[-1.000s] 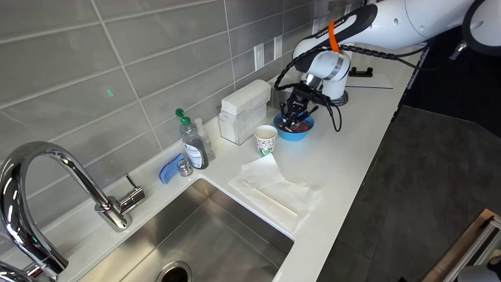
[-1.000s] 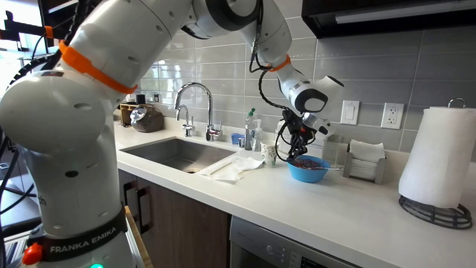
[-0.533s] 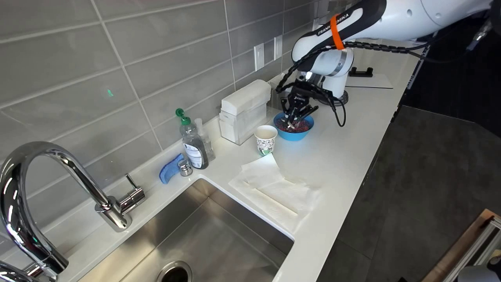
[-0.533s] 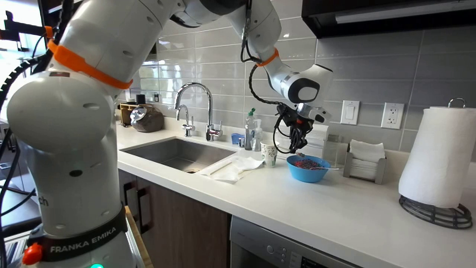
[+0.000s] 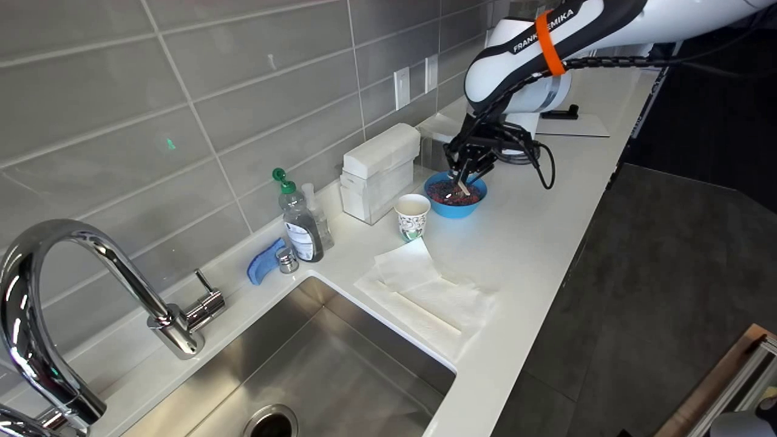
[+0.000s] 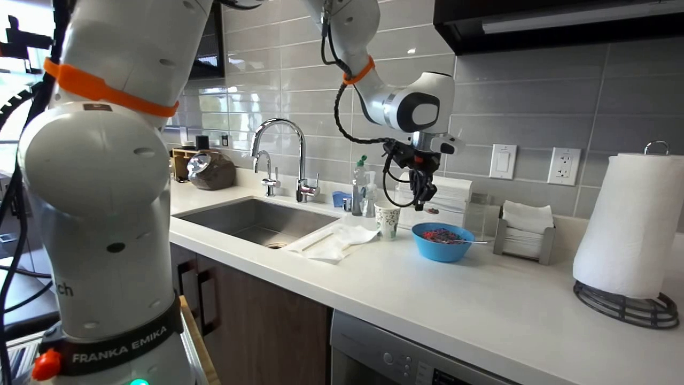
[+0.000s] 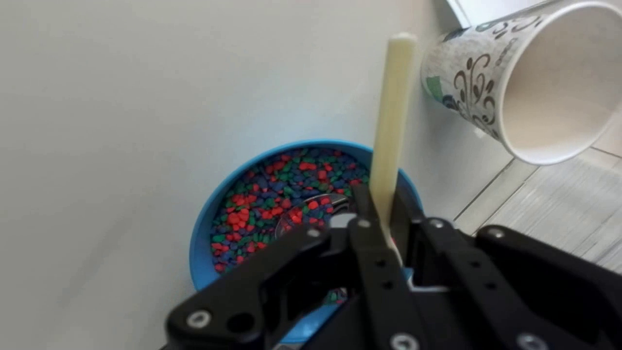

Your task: Transfer a spoonful of contents from the bowl into the cup

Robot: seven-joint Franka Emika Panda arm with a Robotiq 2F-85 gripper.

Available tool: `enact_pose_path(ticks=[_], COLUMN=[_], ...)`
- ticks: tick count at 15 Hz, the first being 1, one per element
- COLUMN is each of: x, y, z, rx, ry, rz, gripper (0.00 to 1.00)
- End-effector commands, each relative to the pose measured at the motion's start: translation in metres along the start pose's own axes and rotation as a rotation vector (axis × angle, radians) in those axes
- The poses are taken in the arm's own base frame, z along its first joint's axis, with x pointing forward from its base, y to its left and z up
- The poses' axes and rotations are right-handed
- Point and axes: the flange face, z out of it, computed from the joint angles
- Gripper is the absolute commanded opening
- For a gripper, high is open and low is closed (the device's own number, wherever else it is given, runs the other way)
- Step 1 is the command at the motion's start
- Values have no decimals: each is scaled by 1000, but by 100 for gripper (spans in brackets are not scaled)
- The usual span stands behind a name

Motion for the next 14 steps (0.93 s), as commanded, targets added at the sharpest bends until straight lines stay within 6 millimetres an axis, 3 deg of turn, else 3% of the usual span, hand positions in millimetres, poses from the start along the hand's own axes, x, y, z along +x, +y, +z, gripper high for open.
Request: enact_pose_path(ticks=[1, 9, 14], x=[-34, -90, -116], y=[1, -18, -32], z=[-24, -65, -73], rx=[-29, -32, -17], ry=[71, 88, 75], rz=[-52, -348, -532], gripper=[4, 4, 4])
